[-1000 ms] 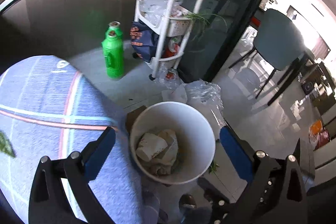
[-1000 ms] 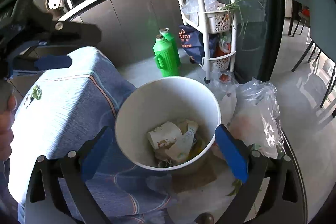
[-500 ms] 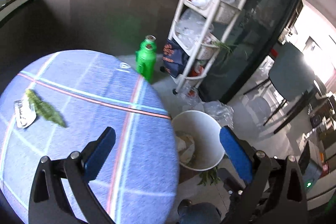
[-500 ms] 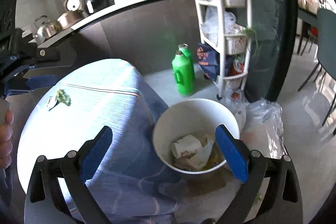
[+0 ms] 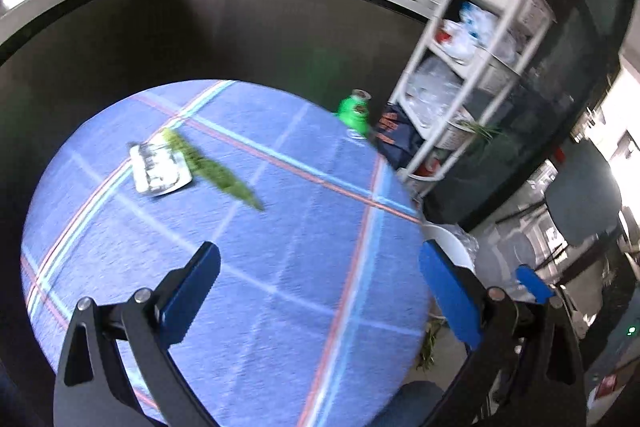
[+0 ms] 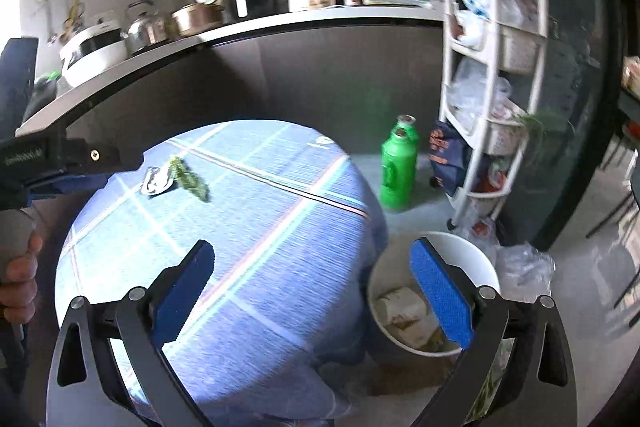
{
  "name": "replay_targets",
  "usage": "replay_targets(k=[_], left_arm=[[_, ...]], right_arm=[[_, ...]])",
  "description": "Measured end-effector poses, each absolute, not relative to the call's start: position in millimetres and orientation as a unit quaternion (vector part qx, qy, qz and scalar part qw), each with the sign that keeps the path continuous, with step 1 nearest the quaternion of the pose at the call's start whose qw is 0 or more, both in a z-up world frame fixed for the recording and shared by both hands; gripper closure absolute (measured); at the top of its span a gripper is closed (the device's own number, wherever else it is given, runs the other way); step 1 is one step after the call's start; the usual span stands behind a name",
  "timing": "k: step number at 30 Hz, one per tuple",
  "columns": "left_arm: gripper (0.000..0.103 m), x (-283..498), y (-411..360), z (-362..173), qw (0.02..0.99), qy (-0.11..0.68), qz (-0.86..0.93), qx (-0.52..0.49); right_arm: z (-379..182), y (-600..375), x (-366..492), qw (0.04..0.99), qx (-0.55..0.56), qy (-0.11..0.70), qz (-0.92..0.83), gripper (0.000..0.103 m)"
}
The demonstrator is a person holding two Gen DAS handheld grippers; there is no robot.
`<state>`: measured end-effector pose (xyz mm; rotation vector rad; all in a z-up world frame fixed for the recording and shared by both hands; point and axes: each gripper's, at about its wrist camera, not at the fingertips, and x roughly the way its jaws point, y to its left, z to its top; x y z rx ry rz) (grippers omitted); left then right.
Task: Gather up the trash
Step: 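Move both grippers back over the table toward the lettuce leaf and foil tray, then grasp the green lettuce leaf with the right gripper while the left gripper grasps the silver foil tray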
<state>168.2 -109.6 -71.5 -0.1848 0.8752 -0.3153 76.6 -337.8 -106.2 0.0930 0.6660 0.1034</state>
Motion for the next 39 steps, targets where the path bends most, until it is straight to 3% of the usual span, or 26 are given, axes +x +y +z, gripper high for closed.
replay_targets(k=[13,22,28,39], left_arm=[[0.006,196,21,-111,0.888,0.433,-0.057,-0.147],[0.035,254,42,-143,0.867,0.466,-0.073,-0.163],[0.045,280,48,-159,0.859,0.476,-0.088,-0.166],[0.046,315,49,-180,0.846,0.492,-0.106,-0.175]], right_arm=[[-95,-244,136,0.921,-0.016,0.348,0.174,0.009],[-114,-203,214,0.896,-0.023,0.375,0.238,0.01],[-152,-174,262,0.873,-0.062,0.411,0.255,0.027],[-193,-130,306,0.852,-0.139,0.42,0.279,0.063]])
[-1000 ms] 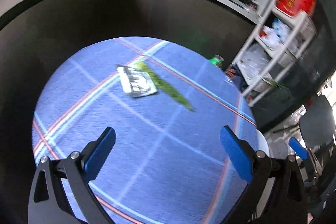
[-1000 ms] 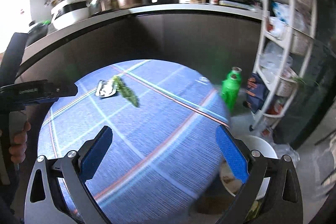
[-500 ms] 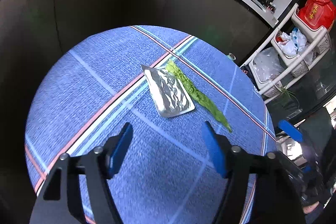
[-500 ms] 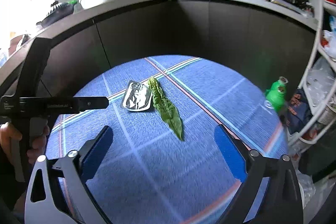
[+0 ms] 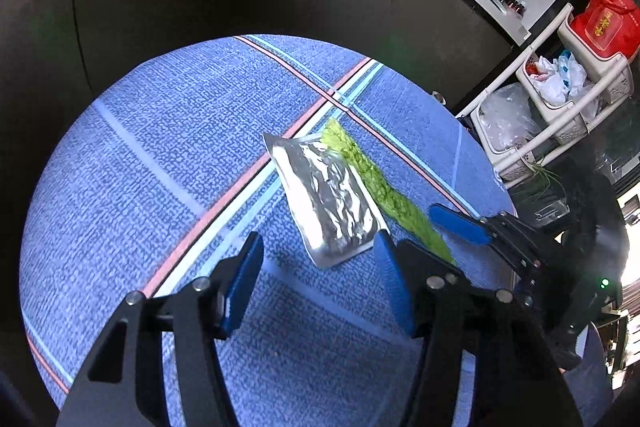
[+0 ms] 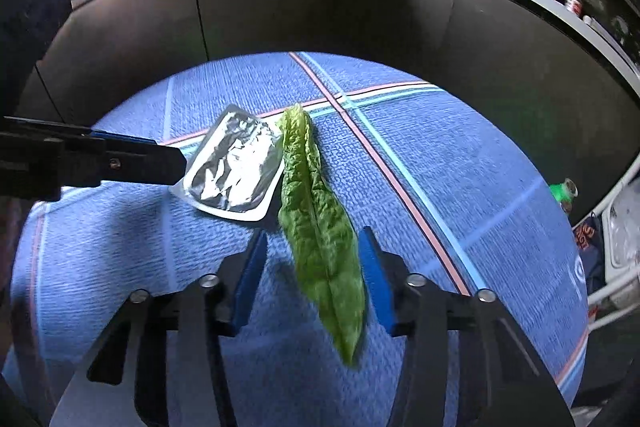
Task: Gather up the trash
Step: 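Grasp the green lettuce leaf with the right gripper while the left gripper grasps the silver foil tray, then carry the lettuce leaf and foil tray in both grippers over the white bin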
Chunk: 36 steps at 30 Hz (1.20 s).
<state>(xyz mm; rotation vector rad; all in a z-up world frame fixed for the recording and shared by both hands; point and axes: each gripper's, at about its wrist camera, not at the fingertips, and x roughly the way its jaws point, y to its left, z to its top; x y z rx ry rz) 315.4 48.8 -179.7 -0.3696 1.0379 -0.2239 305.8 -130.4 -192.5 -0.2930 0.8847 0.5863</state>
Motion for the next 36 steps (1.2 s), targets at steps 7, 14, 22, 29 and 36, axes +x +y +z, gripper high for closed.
replay_targets(k=[7,14,22,29,36], left_arm=[[0.046,331,45,-189,0.84,0.499,-0.113,-0.183],[0.05,348,36,-195,0.838,0.499,-0.12,-0.186],[0.074,354,26,-193,0.836,0.493,-0.127,-0.206],[0.073,349,16,-188,0.83,0.488,-0.152,-0.222],[0.092,344,7,-186,0.829,0.498,-0.142,-0.213]], right_arm=[[-192,-121,328,0.851,-0.126,0.423,0.285,0.066],[-193,-116,330,0.851,-0.12,0.426,0.283,0.095],[-192,-123,327,0.853,-0.108,0.43,0.276,0.098],[-189,-130,314,0.851,-0.094,0.436,0.278,0.098],[-179,-142,301,0.858,-0.074,0.435,0.263,0.098]])
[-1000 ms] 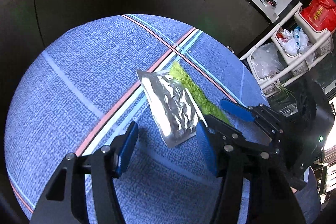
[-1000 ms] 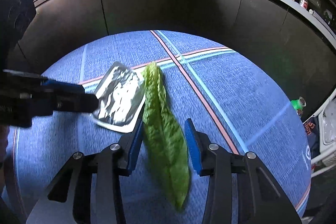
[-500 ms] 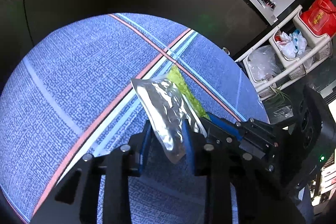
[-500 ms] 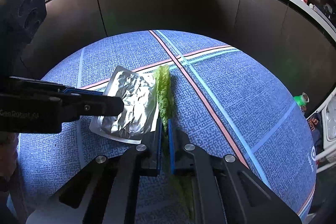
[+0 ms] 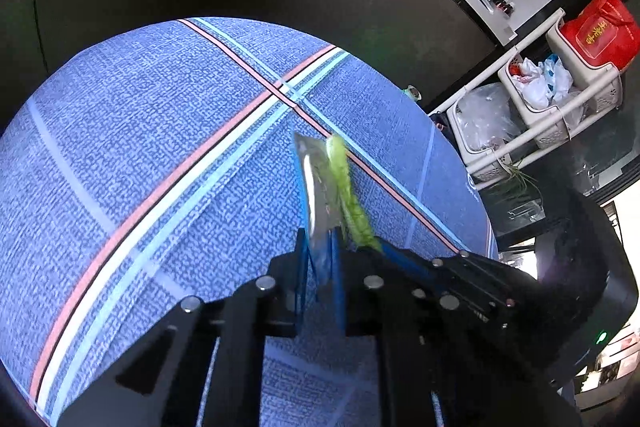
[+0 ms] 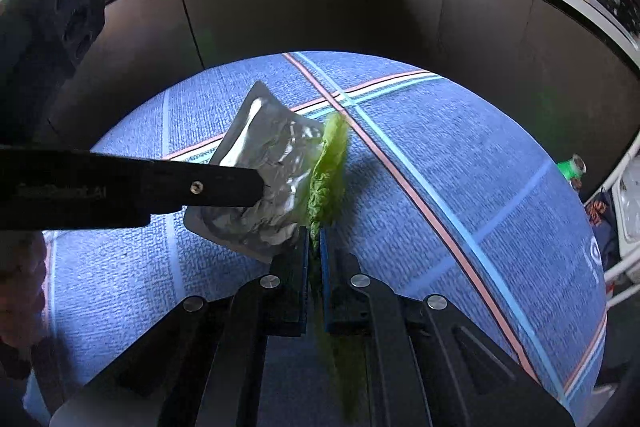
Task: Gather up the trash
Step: 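Carry the lettuce leaf and foil tray in both grippers over the white bin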
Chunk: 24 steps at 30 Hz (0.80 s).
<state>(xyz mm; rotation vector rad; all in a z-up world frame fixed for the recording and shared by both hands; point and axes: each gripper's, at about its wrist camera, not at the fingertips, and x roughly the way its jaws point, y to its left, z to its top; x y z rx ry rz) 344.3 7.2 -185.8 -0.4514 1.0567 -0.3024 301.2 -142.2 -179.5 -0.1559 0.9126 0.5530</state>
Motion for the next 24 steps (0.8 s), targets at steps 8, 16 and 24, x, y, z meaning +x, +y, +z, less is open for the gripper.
replay_targets(k=[8,16,24], left_arm=[[0.092,312,4,-138,0.855,0.462,-0.143,-0.188],[0.092,255,-30,-78,0.878,0.426,-0.174,-0.135],[0.092,199,-101,-45,0.871,0.416,-0.248,-0.084]], right_arm=[[-139,-173,266,0.881,-0.037,0.399,0.251,0.099],[-86,-224,202,0.91,0.008,0.346,0.228,0.099],[-55,-307,131,0.933,0.053,0.316,0.163,0.099]])
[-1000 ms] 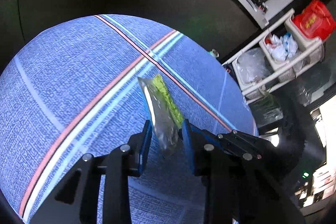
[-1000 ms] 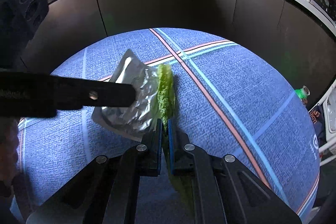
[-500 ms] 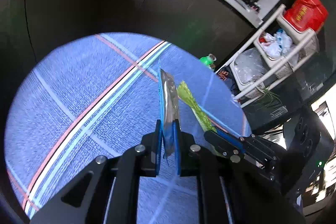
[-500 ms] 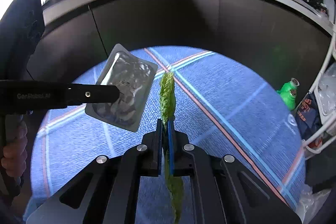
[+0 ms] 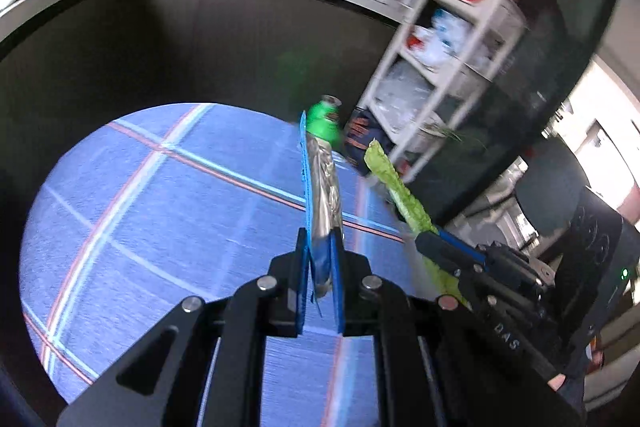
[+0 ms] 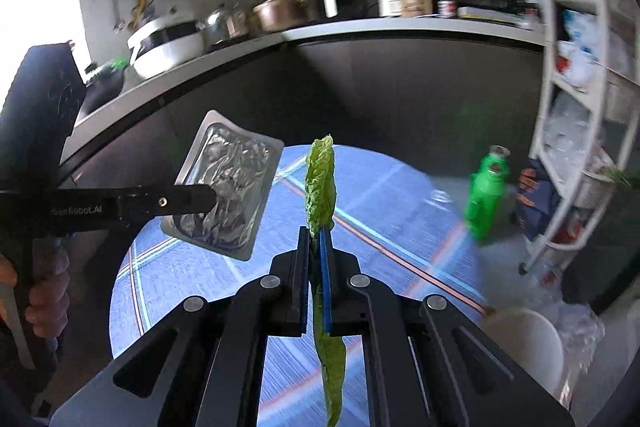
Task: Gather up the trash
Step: 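Carry the lettuce leaf and foil tray in both grippers over the white bin, then open both grippers to drop the foil tray and lettuce into the bin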
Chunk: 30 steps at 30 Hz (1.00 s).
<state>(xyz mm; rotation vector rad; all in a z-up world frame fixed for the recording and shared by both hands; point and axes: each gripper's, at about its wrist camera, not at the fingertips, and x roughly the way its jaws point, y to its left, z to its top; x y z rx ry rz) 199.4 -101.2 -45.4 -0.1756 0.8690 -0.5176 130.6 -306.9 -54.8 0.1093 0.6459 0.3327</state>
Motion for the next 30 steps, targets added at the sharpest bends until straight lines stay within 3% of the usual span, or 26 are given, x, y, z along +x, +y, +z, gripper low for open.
replay_targets(k=[13,30], left_arm=[[0.092,160,-229,-63,0.826,0.446,-0.344,-0.022],[0.092,192,-341,-131,0.774,0.517,-0.362,0.046]], right_arm=[[-98,-436,61,0.932,0.143,0.331,0.03,0.098],[-190,-497,73,0.896,0.213,0.389,-0.018,0.098]])
